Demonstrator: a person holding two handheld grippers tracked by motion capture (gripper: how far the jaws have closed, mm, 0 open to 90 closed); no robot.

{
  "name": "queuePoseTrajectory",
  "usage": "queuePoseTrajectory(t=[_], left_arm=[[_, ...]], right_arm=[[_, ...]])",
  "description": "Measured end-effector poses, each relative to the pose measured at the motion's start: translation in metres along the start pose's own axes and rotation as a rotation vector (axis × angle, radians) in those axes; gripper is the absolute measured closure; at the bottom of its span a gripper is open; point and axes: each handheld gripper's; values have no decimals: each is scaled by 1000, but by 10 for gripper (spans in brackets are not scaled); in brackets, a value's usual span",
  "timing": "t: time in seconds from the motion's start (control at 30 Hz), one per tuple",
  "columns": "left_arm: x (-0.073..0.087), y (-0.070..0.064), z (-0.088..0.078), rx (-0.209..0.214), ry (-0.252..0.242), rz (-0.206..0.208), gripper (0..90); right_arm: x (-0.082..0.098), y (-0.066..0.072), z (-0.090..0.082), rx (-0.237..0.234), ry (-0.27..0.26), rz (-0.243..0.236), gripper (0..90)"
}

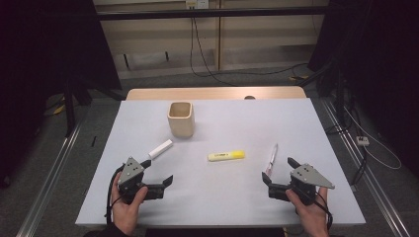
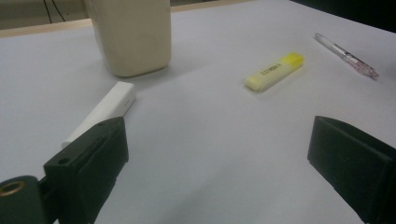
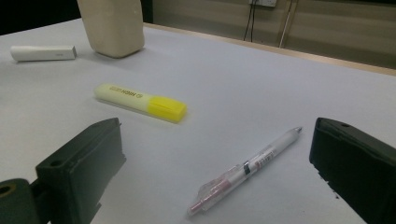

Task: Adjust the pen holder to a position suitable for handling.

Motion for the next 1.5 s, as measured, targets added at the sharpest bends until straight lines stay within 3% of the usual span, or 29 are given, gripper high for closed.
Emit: queuePoseTrajectory(t=[0.5, 0.77, 0.9, 1.1, 1.33, 1.4, 1.47, 1.5], left_arm=[[-9, 7, 7, 13, 26, -9, 57], [-21, 24, 20, 3, 58, -35, 63], [-33, 32, 29, -19, 75, -34, 69], [-57, 50, 45, -5, 95, 34, 101], [-86, 72, 63, 26, 89, 31, 106], [-95, 78, 69, 13, 97, 34, 106], [-102, 85, 75, 10, 107, 63, 106], [-109, 89, 82, -12, 125, 91, 106]], right_arm=[[0, -2, 5, -22, 27, 22, 33], [1, -2, 4, -24, 35, 25, 31], [1, -2, 4, -24, 39, 26, 31], [0, 3, 4, -35, 40, 12, 29], [1, 1, 4, -39, 44, 20, 27], [1, 1, 4, -40, 45, 21, 27], [1, 1, 3, -42, 44, 20, 27], [0, 1, 3, -45, 44, 19, 27]])
Point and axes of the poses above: each handheld gripper's, and its own axes: z roughly forward along the jaws, x roughly out of its underside, y roughly to its left, and after that the axes turned 8 degrees about z, right-handed
